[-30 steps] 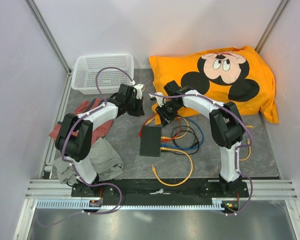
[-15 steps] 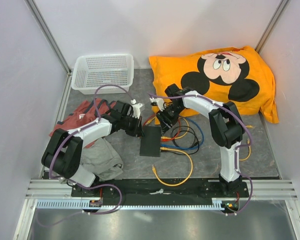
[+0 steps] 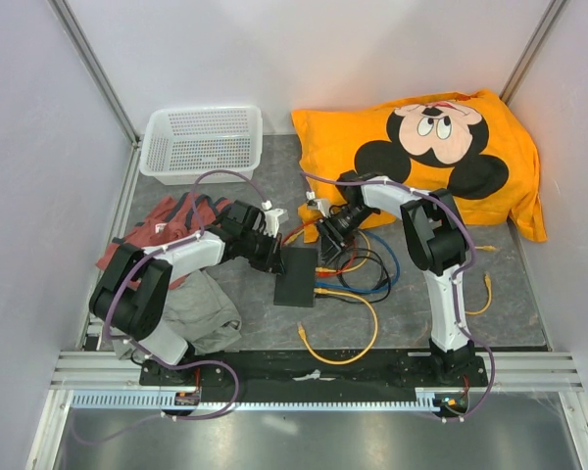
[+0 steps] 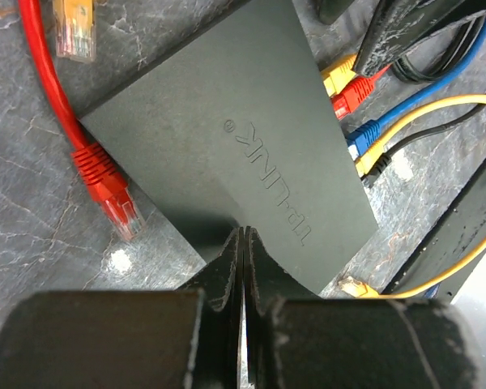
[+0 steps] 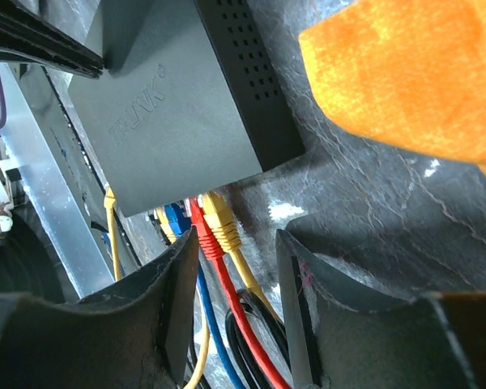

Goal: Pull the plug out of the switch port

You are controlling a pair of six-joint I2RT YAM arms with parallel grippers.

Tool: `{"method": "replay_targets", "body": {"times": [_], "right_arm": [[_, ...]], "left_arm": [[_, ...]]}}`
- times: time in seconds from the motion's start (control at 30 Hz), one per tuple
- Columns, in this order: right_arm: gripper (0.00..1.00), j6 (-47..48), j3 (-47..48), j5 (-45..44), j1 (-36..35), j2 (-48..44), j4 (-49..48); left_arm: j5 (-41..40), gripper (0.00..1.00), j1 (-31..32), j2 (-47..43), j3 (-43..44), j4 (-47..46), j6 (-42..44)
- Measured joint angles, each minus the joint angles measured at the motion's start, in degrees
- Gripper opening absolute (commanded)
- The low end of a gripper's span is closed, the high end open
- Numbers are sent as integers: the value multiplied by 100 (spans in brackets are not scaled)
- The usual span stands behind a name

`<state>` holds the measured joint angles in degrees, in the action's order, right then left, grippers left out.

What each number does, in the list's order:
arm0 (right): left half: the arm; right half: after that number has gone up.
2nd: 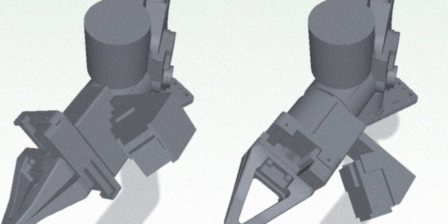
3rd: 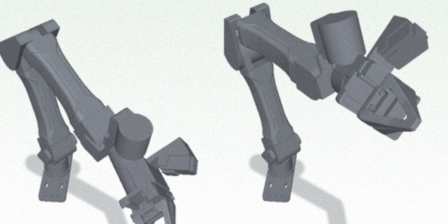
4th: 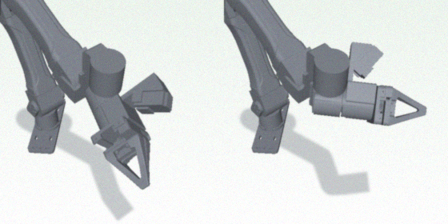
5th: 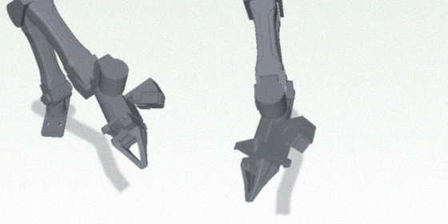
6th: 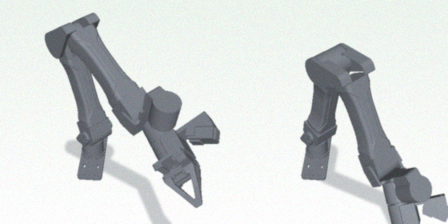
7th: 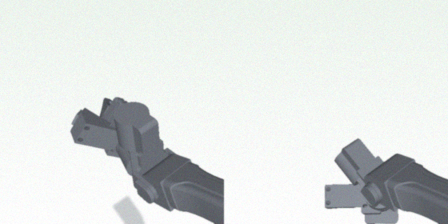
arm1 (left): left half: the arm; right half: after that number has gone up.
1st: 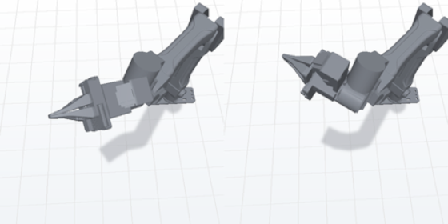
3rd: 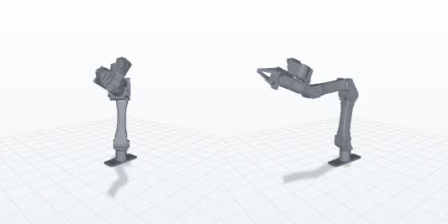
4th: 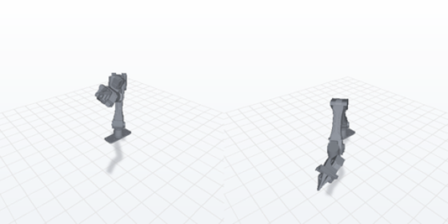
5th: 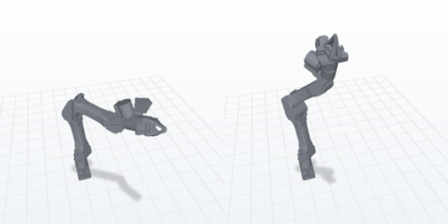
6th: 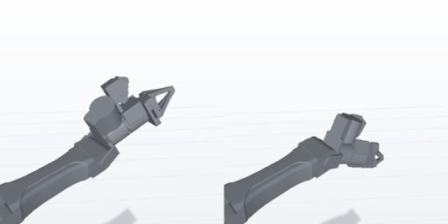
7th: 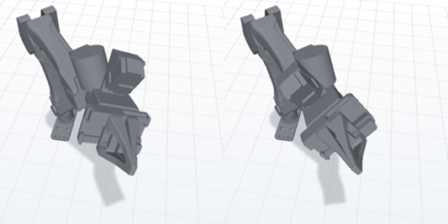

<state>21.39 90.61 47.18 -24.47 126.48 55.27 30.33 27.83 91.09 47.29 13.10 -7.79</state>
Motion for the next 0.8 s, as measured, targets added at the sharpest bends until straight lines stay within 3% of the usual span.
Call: {"method": "replay_targets", "body": {"times": [0.8], "right_arm": [[45, -63, 234, 254, -179, 262, 155]], "left_arm": [[-35, 2, 33, 33, 24, -127, 0]]}}
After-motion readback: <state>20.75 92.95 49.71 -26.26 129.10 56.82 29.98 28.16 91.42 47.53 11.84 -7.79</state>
